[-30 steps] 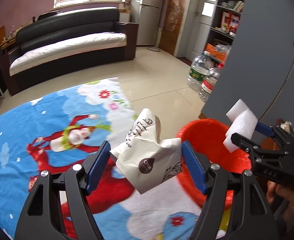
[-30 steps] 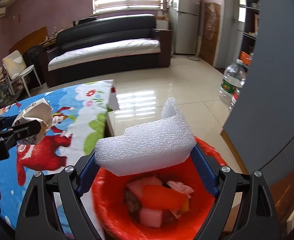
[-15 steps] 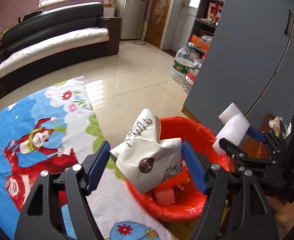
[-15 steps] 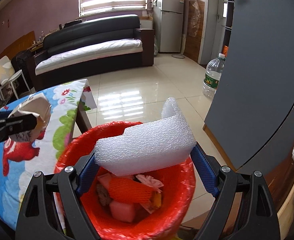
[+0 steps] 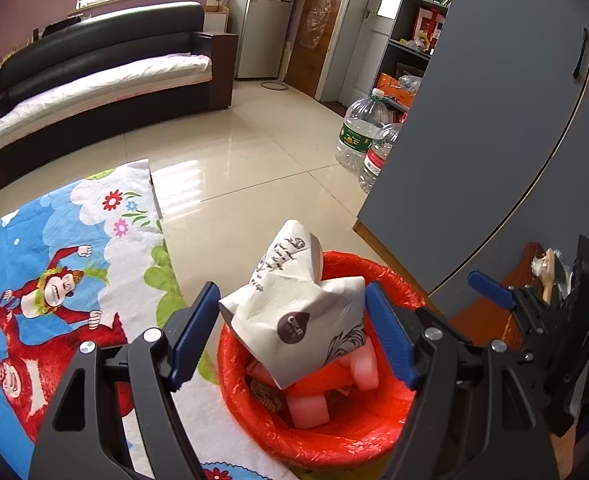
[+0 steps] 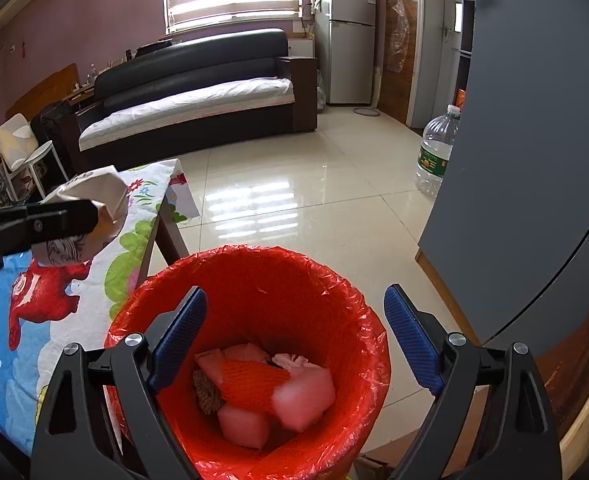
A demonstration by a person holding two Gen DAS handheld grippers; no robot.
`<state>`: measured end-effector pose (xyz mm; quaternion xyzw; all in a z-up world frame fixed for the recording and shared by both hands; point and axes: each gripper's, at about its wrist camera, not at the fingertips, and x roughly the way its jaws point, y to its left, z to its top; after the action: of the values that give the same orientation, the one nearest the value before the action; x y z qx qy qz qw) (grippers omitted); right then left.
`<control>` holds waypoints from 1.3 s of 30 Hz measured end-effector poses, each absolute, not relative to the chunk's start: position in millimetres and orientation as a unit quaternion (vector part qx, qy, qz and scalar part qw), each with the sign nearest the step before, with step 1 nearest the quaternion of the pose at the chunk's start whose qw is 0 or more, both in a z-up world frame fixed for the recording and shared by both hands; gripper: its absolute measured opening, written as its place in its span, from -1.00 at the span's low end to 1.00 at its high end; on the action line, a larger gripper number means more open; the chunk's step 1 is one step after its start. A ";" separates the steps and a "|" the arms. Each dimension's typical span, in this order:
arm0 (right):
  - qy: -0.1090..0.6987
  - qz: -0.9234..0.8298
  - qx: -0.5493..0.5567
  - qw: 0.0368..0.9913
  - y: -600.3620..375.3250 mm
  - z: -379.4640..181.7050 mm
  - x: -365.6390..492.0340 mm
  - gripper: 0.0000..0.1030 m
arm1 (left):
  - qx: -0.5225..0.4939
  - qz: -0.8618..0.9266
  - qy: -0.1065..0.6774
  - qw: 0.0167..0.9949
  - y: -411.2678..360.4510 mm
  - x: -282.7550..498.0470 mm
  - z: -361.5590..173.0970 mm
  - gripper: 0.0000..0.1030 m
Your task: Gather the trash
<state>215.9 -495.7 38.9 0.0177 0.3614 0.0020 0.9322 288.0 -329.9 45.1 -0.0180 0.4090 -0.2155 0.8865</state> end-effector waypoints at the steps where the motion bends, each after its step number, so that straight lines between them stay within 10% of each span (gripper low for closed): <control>1: 0.362 0.002 0.020 0.932 -496.6 39.1 215.5 0.64 | -0.020 -0.215 0.409 0.886 -329.9 288.8 45.5 0.44; 39: 0.374 0.023 0.043 0.926 -480.1 49.4 101.8 0.64 | 0.034 -0.222 0.402 0.888 -282.7 158.2 42.5 0.90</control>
<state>101.8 -480.1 49.4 0.0433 0.3743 0.0225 0.9260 158.2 -282.7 42.5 0.0337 0.4016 -0.2219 0.8879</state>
